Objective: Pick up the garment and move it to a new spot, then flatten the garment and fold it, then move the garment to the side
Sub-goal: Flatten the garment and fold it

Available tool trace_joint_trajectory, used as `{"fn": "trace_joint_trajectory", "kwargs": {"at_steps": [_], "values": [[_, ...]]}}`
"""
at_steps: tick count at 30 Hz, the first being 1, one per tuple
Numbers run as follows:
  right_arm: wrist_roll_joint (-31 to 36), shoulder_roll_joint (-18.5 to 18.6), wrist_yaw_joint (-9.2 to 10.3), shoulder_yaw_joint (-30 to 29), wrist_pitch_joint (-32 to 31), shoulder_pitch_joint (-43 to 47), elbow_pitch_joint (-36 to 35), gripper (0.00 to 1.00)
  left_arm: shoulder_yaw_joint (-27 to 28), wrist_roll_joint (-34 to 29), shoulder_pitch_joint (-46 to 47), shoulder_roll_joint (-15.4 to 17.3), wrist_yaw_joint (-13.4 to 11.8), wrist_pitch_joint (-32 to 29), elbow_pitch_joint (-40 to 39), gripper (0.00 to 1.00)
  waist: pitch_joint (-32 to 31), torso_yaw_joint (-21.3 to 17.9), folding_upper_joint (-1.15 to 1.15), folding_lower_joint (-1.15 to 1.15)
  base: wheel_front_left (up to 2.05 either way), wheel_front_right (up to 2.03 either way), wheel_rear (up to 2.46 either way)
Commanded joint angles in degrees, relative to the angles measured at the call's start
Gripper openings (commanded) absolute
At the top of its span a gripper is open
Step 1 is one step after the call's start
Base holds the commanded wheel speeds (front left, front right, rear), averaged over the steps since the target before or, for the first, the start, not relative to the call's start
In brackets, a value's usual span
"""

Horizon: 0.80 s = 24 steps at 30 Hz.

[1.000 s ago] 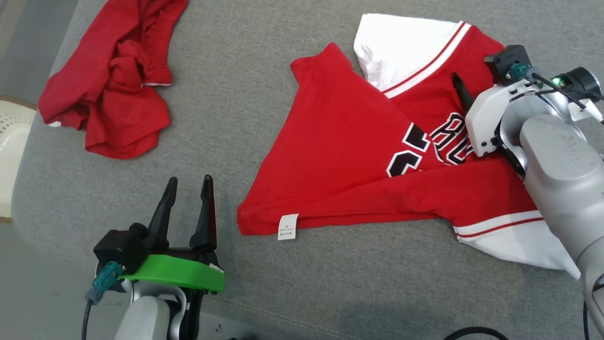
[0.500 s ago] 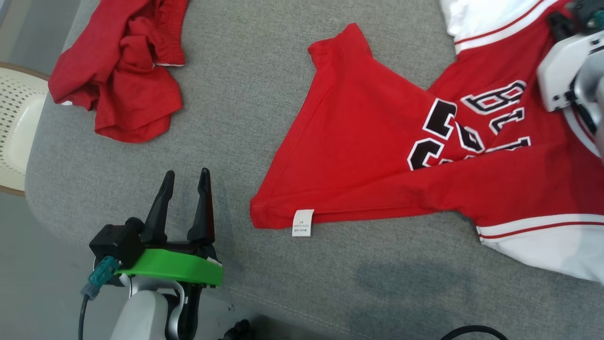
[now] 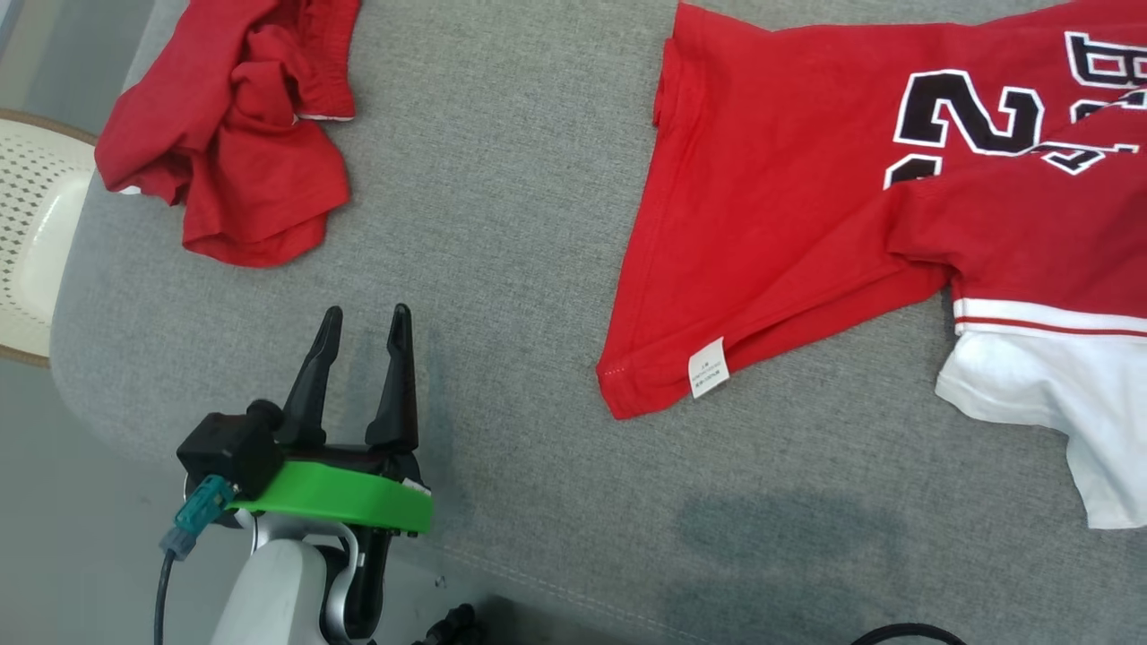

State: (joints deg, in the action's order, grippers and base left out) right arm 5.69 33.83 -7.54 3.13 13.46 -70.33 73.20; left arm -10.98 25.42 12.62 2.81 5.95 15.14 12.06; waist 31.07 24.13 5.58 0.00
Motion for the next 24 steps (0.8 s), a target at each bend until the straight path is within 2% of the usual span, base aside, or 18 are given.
{"fn": "trace_joint_trajectory", "kwargs": {"at_steps": [1, 5, 9, 12, 17, 24], "values": [[0.61, -2.0, 0.1, -2.01, 0.76, 2.11, -0.63, 1.0, 0.48, -0.42, 0.39, 0.18, -0.17, 0.01, -0.02, 1.0, -1.71, -2.0, 0.01, 0.0, 0.0, 0.0, 0.0], [1.68, -7.24, 0.1, -5.86, 1.59, 7.41, -4.21, 1.0, 1.19, -1.71, -0.55, 0.18, 0.23, 0.01, 0.26, 1.0, -4.74, -5.71, 0.01, 0.0, 0.0, 0.0, 0.0], [0.14, -14.12, 0.1, -6.51, 1.63, 15.27, -12.8, 1.0, 2.23, -2.81, -2.01, 0.2, 0.54, 0.01, 0.94, 1.0, -8.7, -10.07, 0.01, 0.0, 0.0, 0.0, 0.0], [-1.8, -17.77, 0.1, -5.9, 1.6, 21.64, -19.03, 1.0, 2.75, -3.54, -3.02, 0.2, 0.75, 0.01, 1.63, 1.0, -11.86, -13.14, 0.01, 0.0, 0.0, 0.0, 0.0], [-5.14, -21.29, 0.1, -3.94, 1.6, 30.51, -25.79, 1.0, 3.18, -4.11, -5.08, 0.2, 0.97, 0.01, 2.21, 1.0, -15.71, -16.71, 0.01, 0.0, 0.0, 0.0, 0.0], [-11.72, -23.66, 0.1, -0.81, 1.6, 43.14, -33.72, 1.0, 4.2, -4.95, -8.39, 0.2, 1.18, 0.01, 3.07, 1.0, -19.97, -20.86, 0.01, 0.0, 0.0, 0.0, 0.0]]}}
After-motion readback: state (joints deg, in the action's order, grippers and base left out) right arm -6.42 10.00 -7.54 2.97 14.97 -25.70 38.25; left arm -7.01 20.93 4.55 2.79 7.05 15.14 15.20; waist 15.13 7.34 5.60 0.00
